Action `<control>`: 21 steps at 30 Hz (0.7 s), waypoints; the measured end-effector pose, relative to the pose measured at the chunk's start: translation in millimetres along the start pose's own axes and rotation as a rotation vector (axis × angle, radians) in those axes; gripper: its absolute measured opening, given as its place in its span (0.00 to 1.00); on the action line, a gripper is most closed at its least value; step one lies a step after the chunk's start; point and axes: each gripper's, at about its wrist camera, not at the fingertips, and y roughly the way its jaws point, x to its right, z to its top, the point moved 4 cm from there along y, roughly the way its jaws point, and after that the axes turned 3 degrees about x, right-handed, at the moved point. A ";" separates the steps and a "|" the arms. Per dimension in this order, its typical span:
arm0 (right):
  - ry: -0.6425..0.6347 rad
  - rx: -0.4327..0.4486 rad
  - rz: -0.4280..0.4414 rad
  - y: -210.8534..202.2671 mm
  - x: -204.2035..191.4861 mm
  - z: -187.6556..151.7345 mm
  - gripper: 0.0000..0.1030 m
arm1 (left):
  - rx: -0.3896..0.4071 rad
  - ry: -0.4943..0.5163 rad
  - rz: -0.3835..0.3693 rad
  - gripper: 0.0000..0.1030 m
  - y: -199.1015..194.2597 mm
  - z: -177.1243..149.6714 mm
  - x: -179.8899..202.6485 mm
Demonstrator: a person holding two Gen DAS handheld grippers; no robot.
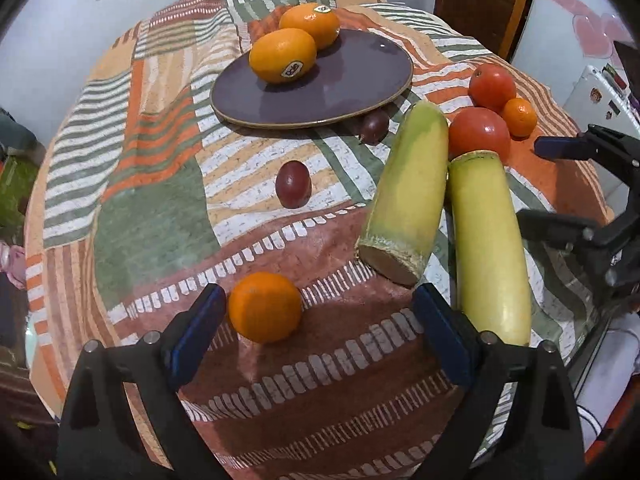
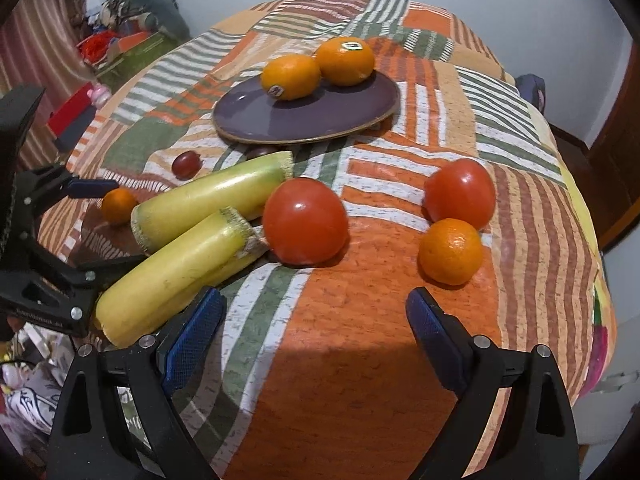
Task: Organize fruits
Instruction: 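Grasp one corn cob with the right gripper while the left gripper grasps the other cob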
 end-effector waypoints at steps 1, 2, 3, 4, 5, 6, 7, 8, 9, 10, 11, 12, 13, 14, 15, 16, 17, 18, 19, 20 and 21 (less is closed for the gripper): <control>-0.005 -0.002 0.002 0.6 -0.8 0.4 0.90 | 0.007 -0.002 0.002 0.93 -0.9 0.2 0.8; -0.009 -0.002 -0.004 0.9 -0.9 1.0 0.90 | 0.013 0.002 0.004 0.92 -1.5 0.4 2.5; -0.007 -0.001 -0.004 1.0 0.2 1.5 0.90 | 0.017 0.005 0.001 0.91 -2.0 0.9 4.9; 0.003 -0.001 0.000 0.9 2.5 1.9 0.90 | 0.021 0.011 -0.003 0.91 -3.3 1.8 8.1; 0.012 0.000 0.002 0.7 3.9 2.3 0.90 | 0.024 0.016 -0.007 0.91 -4.0 2.9 11.3; 0.030 0.001 0.003 0.6 7.9 2.9 0.90 | 0.027 0.024 -0.017 0.91 -4.1 4.8 15.4; 0.050 0.003 0.002 0.4 12.2 3.4 0.90 | 0.037 0.039 -0.036 0.91 -6.0 7.0 22.7; 0.060 0.005 0.001 -0.3 13.2 3.3 0.90 | 0.051 0.057 -0.044 0.91 -8.0 9.2 30.2; 0.072 0.004 -0.004 -0.4 17.1 3.4 0.88 | 0.065 0.084 -0.040 0.91 -10.0 11.6 38.2; 0.078 0.011 -0.016 -1.9 18.4 4.1 0.88 | 0.068 0.133 -0.006 0.91 -9.1 14.4 49.3; 0.087 0.021 -0.025 -5.1 23.3 5.2 0.88 | 0.071 0.153 0.008 0.91 -7.6 16.4 54.3; 0.096 0.026 -0.025 -7.6 26.1 6.1 0.88 | 0.076 0.157 0.011 0.91 -5.9 18.3 58.4; 0.112 0.036 -0.019 -11.7 30.2 7.4 0.88 | 0.078 0.143 0.003 0.91 -3.8 21.1 60.0; 0.125 0.044 -0.014 -15.6 33.0 8.4 0.87 | 0.071 0.116 -0.015 0.91 -1.5 24.2 58.7; 0.130 0.052 -0.017 -19.0 34.4 9.1 0.87 | 0.063 0.087 -0.034 0.91 0.2 26.5 56.5; 0.133 0.064 -0.017 -24.0 35.4 10.2 0.87 | 0.051 0.043 -0.059 0.91 2.6 28.9 51.7; 0.132 0.069 -0.012 -26.4 34.3 10.9 0.87 | 0.046 0.018 -0.070 0.91 3.7 29.8 48.7; 0.128 0.079 -0.004 -31.2 32.3 12.1 0.87 | 0.044 -0.001 -0.070 0.91 4.9 30.9 45.0; 0.120 0.088 -0.001 -33.8 29.5 13.2 0.87 | 0.045 -0.016 -0.055 0.91 4.9 30.6 40.7; 0.112 0.092 0.002 -34.5 27.4 14.9 0.87 | 0.049 -0.022 -0.046 0.91 4.3 29.5 39.7; 0.095 0.098 0.010 -35.7 23.1 16.2 0.87 | 0.053 -0.029 -0.039 0.91 2.4 28.0 36.4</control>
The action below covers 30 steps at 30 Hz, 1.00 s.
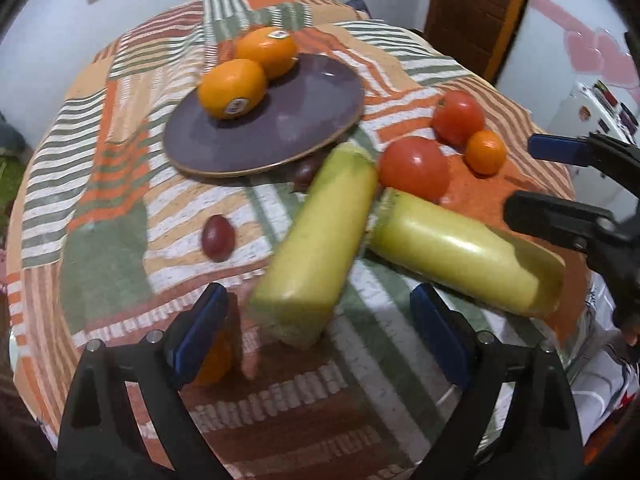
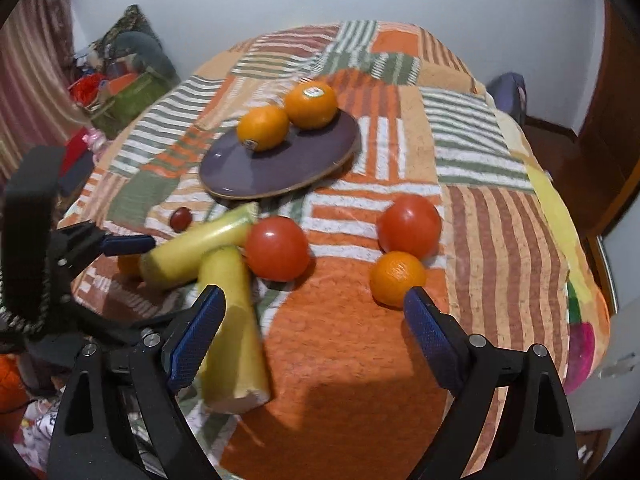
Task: Organize fruits
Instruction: 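Grasp one corn cob with the right gripper while the left gripper grasps the other cob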
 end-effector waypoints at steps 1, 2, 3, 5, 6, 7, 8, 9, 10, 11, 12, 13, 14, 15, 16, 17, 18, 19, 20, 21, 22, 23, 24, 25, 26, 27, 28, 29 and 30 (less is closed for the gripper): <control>-0.015 -0.001 0.011 0.8 -4.7 0.4 0.87 | 0.005 -0.007 -0.001 0.91 -2.7 -1.3 -2.4; -0.026 -0.005 0.022 3.1 -8.7 0.7 0.84 | 0.009 -0.013 -0.005 0.91 -5.1 -2.9 -4.1; -0.034 -0.010 0.036 5.2 -12.6 0.8 0.76 | 0.014 -0.019 -0.005 0.91 -7.6 -4.7 -5.6; -0.054 -0.041 0.080 12.5 -22.0 -1.5 0.65 | 0.027 -0.028 -0.001 0.91 -11.5 -6.4 -9.7; -0.058 -0.054 0.095 16.2 -24.3 -2.2 0.61 | 0.032 -0.034 -0.002 0.91 -12.0 -5.8 -11.8; -0.064 -0.071 0.113 21.3 -27.8 -4.0 0.60 | 0.036 -0.038 -0.006 0.91 -13.1 -5.8 -14.2; -0.070 -0.083 0.123 25.3 -30.4 -5.6 0.56 | 0.040 -0.042 -0.008 0.91 -15.5 -6.8 -15.9; -0.075 -0.094 0.132 29.3 -32.6 -7.2 0.52 | 0.045 -0.045 -0.010 0.89 -16.3 -6.1 -17.2; -0.078 -0.102 0.136 31.3 -33.5 -8.3 0.50 | 0.047 -0.046 -0.012 0.88 -17.1 -5.7 -18.0; -0.081 -0.113 0.139 34.4 -35.0 -9.2 0.47 | 0.048 -0.045 -0.015 0.85 -16.8 -4.5 -17.9; -0.087 -0.118 0.135 37.6 -35.6 -10.1 0.46 | 0.048 -0.042 -0.019 0.81 -15.7 -2.5 -17.7; -0.092 -0.118 0.133 38.5 -36.3 -10.5 0.46 | 0.048 -0.038 -0.022 0.79 -14.8 -1.0 -16.7; -0.091 -0.116 0.139 39.6 -36.1 -10.2 0.43 | 0.048 -0.033 -0.026 0.76 -13.4 1.0 -15.3; -0.088 -0.114 0.148 38.1 -36.3 -10.1 0.38 | 0.048 -0.028 -0.030 0.73 -11.5 3.2 -13.7; -0.086 -0.111 0.161 36.8 -36.5 -9.9 0.35 | 0.047 -0.025 -0.035 0.72 -9.6 4.7 -11.8; -0.077 -0.103 0.167 35.6 -35.7 -9.1 0.35 | 0.043 -0.022 -0.041 0.68 -7.7 5.8 -10.6; -0.069 -0.093 0.160 34.3 -34.6 -9.6 0.35 | 0.036 -0.021 -0.047 0.63 -5.4 6.6 -9.5; -0.066 -0.087 0.154 33.1 -33.5 -9.5 0.35 | 0.023 -0.021 -0.053 0.60 -1.0 7.2 -7.7; -0.060 -0.081 0.148 32.6 -32.4 -9.4 0.35 | 0.011 -0.021 -0.060 0.56 2.5 7.3 -6.3; -0.054 -0.076 0.144 31.7 -31.0 -8.7 0.35 | 0.003 -0.017 -0.055 0.56 5.9 7.1 -4.8; -0.047 -0.073 0.140 30.7 -29.2 -8.0 0.35 | 0.005 -0.006 -0.048 0.56 6.9 7.2 -3.0; -0.035 -0.066 0.133 29.5 -25.5 -7.1 0.34 | 0.010 0.002 -0.045 0.53 6.4 7.2 -1.7; -0.027 -0.059 0.126 28.2 -22.8 -6.3 0.34 | 0.013 0.007 -0.043 0.49 5.2 7.1 -0.9; -0.022 -0.056 0.121 26.7 -20.2 -5.7 0.34 | 0.017 0.011 -0.041 0.46 2.9 7.2 -0.4; -0.020 -0.054 0.117 26.5 -18.3 -5.3 0.34 | 0.018 0.011 -0.052 0.44 0.2 6.9 -0.4; -0.016 -0.052 0.113 25.4 -16.2 -5.1 0.33 | 0.019 0.006 -0.065 0.43 -1.8 6.2 -0.6; -0.013 -0.051 0.113 24.8 -14.6 -5.1 0.33 | 0.019 0.001 -0.078 0.41 -4.4 4.6 -1.0; -0.013 -0.052 0.113 24.7 -14.4 -5.6 0.33 | 0.018 -0.001 -0.081 0.40 -5.6 3.0 -1.5; -0.012 -0.051 0.112 24.4 -14.4 -6.2 0.34 | 0.017 -0.002 -0.083 0.39 -6.8 1.6 -1.8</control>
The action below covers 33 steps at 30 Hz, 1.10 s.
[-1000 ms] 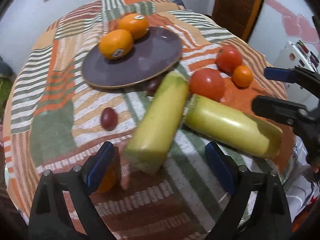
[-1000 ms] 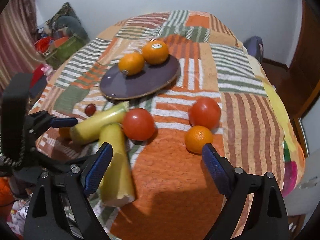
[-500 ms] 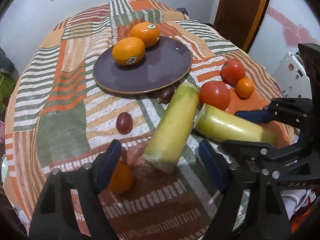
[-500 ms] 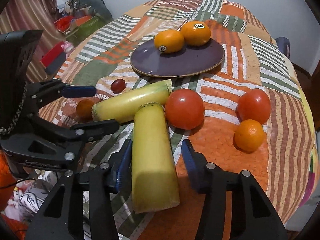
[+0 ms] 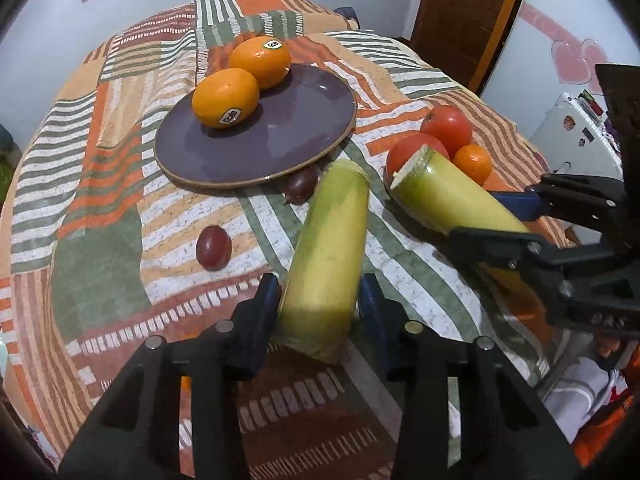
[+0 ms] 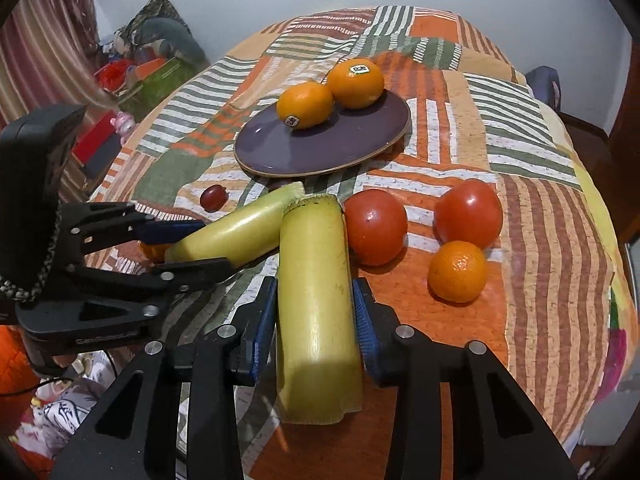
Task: Organize fruits
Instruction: 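Grasp one corn cob with the right gripper while the left gripper grasps the other cob, then lift both corn cobs and lower them onto the purple plate beside the oranges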
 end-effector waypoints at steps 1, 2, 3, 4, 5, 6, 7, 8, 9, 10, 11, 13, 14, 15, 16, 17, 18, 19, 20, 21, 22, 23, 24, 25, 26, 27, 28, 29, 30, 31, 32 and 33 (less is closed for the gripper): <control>-0.002 -0.001 -0.002 0.7 -0.9 0.3 0.34 | 0.000 -0.003 -0.001 0.39 -1.6 -2.4 0.0; -0.005 -0.002 -0.004 0.5 -2.0 -0.2 0.34 | -0.001 -0.008 -0.001 0.38 -2.6 -3.7 0.2; -0.010 -0.003 -0.006 0.8 -3.1 -0.6 0.34 | -0.005 -0.012 -0.003 0.38 -4.0 -5.5 0.4; -0.017 -0.006 -0.008 1.2 -4.4 -1.1 0.34 | -0.010 -0.011 -0.004 0.38 -5.6 -7.7 0.8; -0.021 -0.008 -0.007 1.2 -5.3 -1.3 0.34 | -0.015 -0.012 -0.006 0.37 -7.0 -9.6 1.3; -0.023 -0.009 -0.006 1.1 -5.5 -1.7 0.34 | -0.018 -0.009 -0.010 0.37 -9.5 -12.1 1.8; -0.023 -0.009 -0.005 1.0 -5.7 -2.1 0.34 | -0.020 -0.008 -0.012 0.37 -11.5 -14.1 2.5; -0.019 -0.006 -0.004 0.6 -4.9 -2.3 0.34 | -0.024 -0.009 -0.013 0.36 -14.6 -17.0 2.6; -0.016 -0.006 -0.002 0.2 -4.6 -2.6 0.34 | -0.027 -0.010 -0.016 0.36 -17.7 -20.3 2.5; -0.015 -0.006 0.000 -0.1 -4.6 -3.1 0.34 | -0.029 -0.011 -0.017 0.36 -19.9 -22.9 2.6; -0.013 -0.007 0.001 -0.6 -4.3 -3.5 0.34 | -0.033 -0.014 -0.019 0.36 -22.2 -25.6 2.1; -0.016 -0.010 0.002 -1.5 -4.2 -4.7 0.34 | -0.046 -0.024 -0.024 0.36 -26.1 -31.2 0.7; -0.021 -0.015 0.002 -1.7 -4.1 -5.8 0.34 | -0.050 -0.024 -0.025 0.36 -27.1 -32.7 0.5; -0.026 -0.019 0.001 -1.5 -4.1 -6.6 0.33 | -0.054 -0.022 -0.027 0.36 -27.9 -33.6 0.2; -0.028 -0.022 0.000 -1.3 -4.7 -7.0 0.33 | -0.059 -0.027 -0.030 0.36 -28.0 -33.5 -0.6; -0.031 -0.026 0.003 -0.6 -4.4 -7.6 0.33 | -0.062 -0.035 -0.034 0.36 -27.4 -32.4 -1.2; -0.031 -0.033 0.007 0.6 -3.9 -7.5 0.33 | -0.067 -0.042 -0.036 0.36 -25.3 -30.9 -1.8; -0.031 -0.038 0.011 1.7 -3.5 -7.1 0.33 | -0.072 -0.043 -0.035 0.37 -22.8 -29.2 -2.3; -0.033 -0.042 0.013 2.4 -3.3 -6.8 0.34 | -0.078 -0.044 -0.034 0.37 -19.0 -26.9 -2.8; -0.035 -0.048 0.016 3.7 -3.0 -6.4 0.34 | -0.083 -0.045 -0.035 0.37 -15.1 -24.4 -2.9; -0.039 -0.052 0.017 5.0 -3.0 -6.3 0.34 | -0.088 -0.042 -0.034 0.37 -11.2 -22.1 -2.2; -0.043 -0.058 0.018 6.6 -3.3 -6.5 0.34 | -0.091 -0.037 -0.031 0.37 -8.2 -20.1 -1.9; -0.046 -0.064 0.018 8.5 -3.7 -6.7 0.34 | -0.090 -0.028 -0.027 0.37 -5.0 -17.5 -1.4; -0.049 -0.068 0.017 9.6 -4.2 -6.9 0.34 | -0.089 -0.024 -0.024 0.37 -2.8 -15.8 -1.3; -0.052 -0.071 0.016 11.2 -4.3 -7.0 0.34 | -0.089 -0.023 -0.024 0.37 0.1 -13.4 -1.3; -0.055 -0.072 0.016 12.6 -4.3 -6.6 0.34 | -0.090 -0.027 -0.027 0.37 2.9 -11.3 -1.9; -0.055 -0.073 0.019 13.8 -4.2 -5.8 0.34 | -0.091 -0.034 -0.031 0.37 5.6 -9.4 -2.6; -0.053 -0.071 0.022 14.7 -3.8 -4.9 0.34 | -0.093 -0.041 -0.033 0.37 7.9 -8.3 -3.7; -0.050 -0.069 0.024 15.1 -3.5 -4.2 0.33 | -0.095 -0.049 -0.035 0.37 9.9 -7.0 -4.5; -0.048 -0.064 0.025 15.4 -3.3 -3.2 0.33 | -0.094 -0.056 -0.038 0.37 11.1 -6.2 -5.1; -0.045 -0.056 0.027 15.6 -3.1 -2.5 0.33 | -0.093 -0.060 -0.040 0.37 11.4 -5.8 -5.5; -0.044 -0.052 0.027 15.4 -3.0 -2.4 0.33 | -0.090 -0.064 -0.038 0.38 11.2 -5.6 -5.5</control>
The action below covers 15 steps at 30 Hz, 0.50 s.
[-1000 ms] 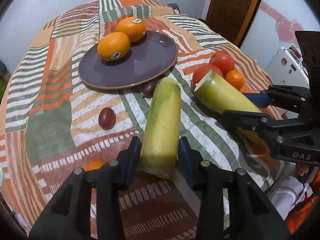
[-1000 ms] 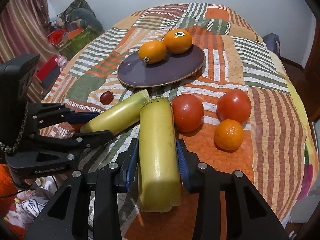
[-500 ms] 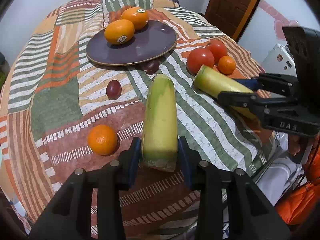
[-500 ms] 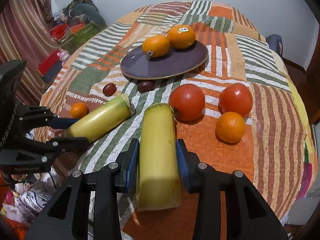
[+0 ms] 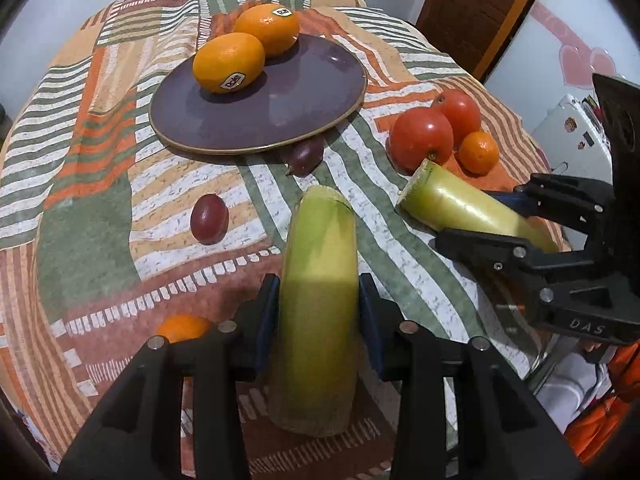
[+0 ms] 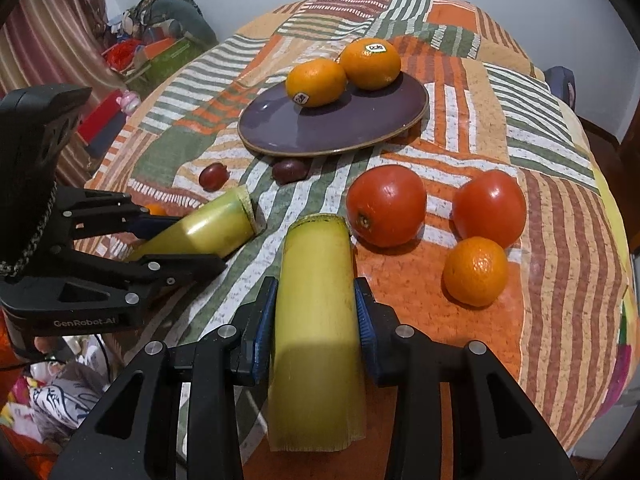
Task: Organize fruits
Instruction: 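Lift both corn cobs and lower them onto the purple plate beside the oranges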
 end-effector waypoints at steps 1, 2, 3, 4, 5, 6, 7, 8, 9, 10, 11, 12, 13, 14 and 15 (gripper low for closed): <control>0.000 0.007 -0.001 -1.1 -0.2 0.4 0.33 | 0.004 -0.003 -0.002 0.38 -0.7 -0.3 -0.4; 0.000 0.014 -0.002 -2.4 -0.6 1.1 0.33 | 0.007 -0.004 -0.002 0.38 -1.1 -0.6 -0.3; -0.001 0.018 -0.002 -3.5 -0.6 1.7 0.33 | 0.008 -0.005 0.000 0.38 -1.6 -0.4 -0.1; 0.000 0.022 -0.003 -4.6 -0.3 2.6 0.33 | 0.010 -0.005 0.001 0.38 -2.6 -0.2 0.3; 0.001 0.029 -0.004 -6.9 0.0 3.7 0.33 | 0.015 -0.005 -0.001 0.37 -4.4 0.2 0.3; 0.004 0.036 -0.006 -8.8 0.4 5.5 0.33 | 0.019 -0.007 -0.001 0.37 -5.8 1.0 0.7; 0.005 0.042 -0.007 -9.9 1.1 7.4 0.33 | 0.028 -0.010 -0.002 0.37 -8.9 2.3 0.2; 0.006 0.050 -0.008 -11.9 1.6 9.6 0.33 | 0.037 -0.013 -0.002 0.37 -12.1 3.5 -0.4; 0.009 0.062 -0.007 -15.8 2.2 13.1 0.33 | 0.049 -0.016 -0.002 0.37 -15.3 6.1 -1.4; 0.013 0.070 -0.004 -17.3 3.2 15.7 0.33 | 0.064 -0.020 -0.001 0.37 -20.2 9.1 -2.7; 0.017 0.084 0.001 -20.6 3.7 19.5 0.33 | 0.075 -0.023 0.001 0.37 -23.7 11.0 -3.1; 0.015 0.101 -0.001 -24.4 3.7 24.2 0.33 | 0.090 -0.028 0.003 0.36 -28.5 14.3 -4.6; 0.010 0.119 -0.008 -27.9 3.4 29.4 0.33 | 0.103 -0.032 0.003 0.36 -32.9 17.3 -6.1; 0.007 0.128 -0.012 -29.5 2.6 32.5 0.33 | 0.115 -0.036 0.003 0.36 -36.9 19.9 -7.8; 0.004 0.143 -0.015 -31.9 2.3 37.7 0.33 | 0.124 -0.039 0.004 0.36 -39.8 22.5 -9.1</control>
